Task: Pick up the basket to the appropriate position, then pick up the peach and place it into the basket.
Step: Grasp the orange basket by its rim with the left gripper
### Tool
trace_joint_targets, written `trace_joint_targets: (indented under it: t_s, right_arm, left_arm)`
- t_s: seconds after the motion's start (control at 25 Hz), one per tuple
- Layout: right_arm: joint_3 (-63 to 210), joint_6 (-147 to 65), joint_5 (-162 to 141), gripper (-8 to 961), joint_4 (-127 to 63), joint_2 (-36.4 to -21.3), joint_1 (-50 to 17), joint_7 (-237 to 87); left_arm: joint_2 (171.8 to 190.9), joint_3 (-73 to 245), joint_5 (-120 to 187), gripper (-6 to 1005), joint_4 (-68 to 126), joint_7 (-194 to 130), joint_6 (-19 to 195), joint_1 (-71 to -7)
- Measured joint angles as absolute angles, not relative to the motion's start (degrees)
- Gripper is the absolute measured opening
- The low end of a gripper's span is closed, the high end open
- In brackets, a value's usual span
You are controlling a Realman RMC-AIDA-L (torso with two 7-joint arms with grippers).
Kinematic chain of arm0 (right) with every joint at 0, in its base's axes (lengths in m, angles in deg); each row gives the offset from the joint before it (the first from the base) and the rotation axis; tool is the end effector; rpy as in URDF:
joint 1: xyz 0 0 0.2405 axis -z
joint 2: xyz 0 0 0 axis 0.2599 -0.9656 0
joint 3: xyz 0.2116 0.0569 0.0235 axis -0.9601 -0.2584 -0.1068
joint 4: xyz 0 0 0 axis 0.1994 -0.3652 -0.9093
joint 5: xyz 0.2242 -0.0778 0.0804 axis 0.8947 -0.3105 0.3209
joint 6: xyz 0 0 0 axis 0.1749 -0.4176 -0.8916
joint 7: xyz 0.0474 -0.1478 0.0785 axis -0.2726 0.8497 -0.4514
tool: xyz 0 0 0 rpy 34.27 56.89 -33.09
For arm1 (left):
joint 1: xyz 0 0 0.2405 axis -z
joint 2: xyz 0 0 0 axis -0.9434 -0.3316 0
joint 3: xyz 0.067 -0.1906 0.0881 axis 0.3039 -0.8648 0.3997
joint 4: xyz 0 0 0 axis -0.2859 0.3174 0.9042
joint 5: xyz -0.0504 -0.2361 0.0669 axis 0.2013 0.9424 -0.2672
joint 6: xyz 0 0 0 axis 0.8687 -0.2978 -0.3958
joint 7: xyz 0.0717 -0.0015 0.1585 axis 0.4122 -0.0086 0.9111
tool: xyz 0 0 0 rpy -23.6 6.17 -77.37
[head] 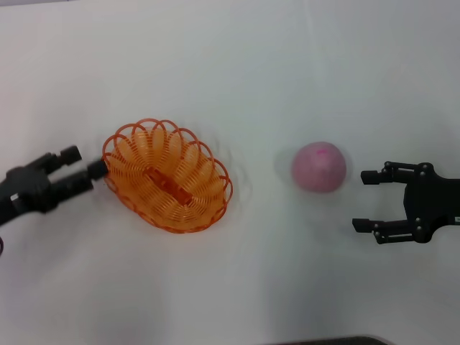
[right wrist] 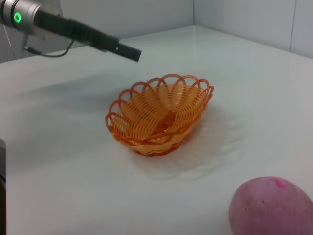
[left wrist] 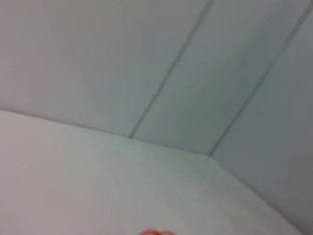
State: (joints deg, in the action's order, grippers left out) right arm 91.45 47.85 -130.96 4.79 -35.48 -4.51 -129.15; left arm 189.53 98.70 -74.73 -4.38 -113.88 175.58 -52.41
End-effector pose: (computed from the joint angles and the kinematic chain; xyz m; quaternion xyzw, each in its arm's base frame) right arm 0.3423 0.2655 0.0071 -0.9671 0.1546 0.1416 0.1438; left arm -0.3243 0.2772 -0.0010 -0.8324 -0.4025 -0.3342 0.1830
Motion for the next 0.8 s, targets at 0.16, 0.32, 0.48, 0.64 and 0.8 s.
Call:
trace_joint_targets:
  t_s: [0.16,0.32,0.48,0.64,0.8]
  right_arm:
    - [91.45,47.86,-130.91,869,5.01,-35.47,-4.59,-129.41]
    - [91.45,47.86,-130.92,868,5.18,-35.44,-4.61,-130.01]
    - [91.45,47.86,-131.05,868,5.18,-35.41,-4.63,-130.08]
    - [91.45,47.86,-131.16,868,5.19,-35.38,-4.69,-130.08]
    - [91.45,47.86,-131.19,869,5.19,-35.29,-4.85,-130.08]
  left_arm:
    - [188.59,98.12,-74.15,872,-4.47,-121.98,174.39,-49.71]
    - [187.44,98.62,-74.40,872,-4.62,-129.07,174.39,-47.17]
    - [186.93,101.52,-74.78,873,-7.34,-135.56,173.55,-45.53]
    - [187.51,107.03,-76.03,873,-14.31,-142.49,170.75,-45.34]
    - [188.07,113.23,-79.44,873,-22.37,-148.44,169.94,-44.71]
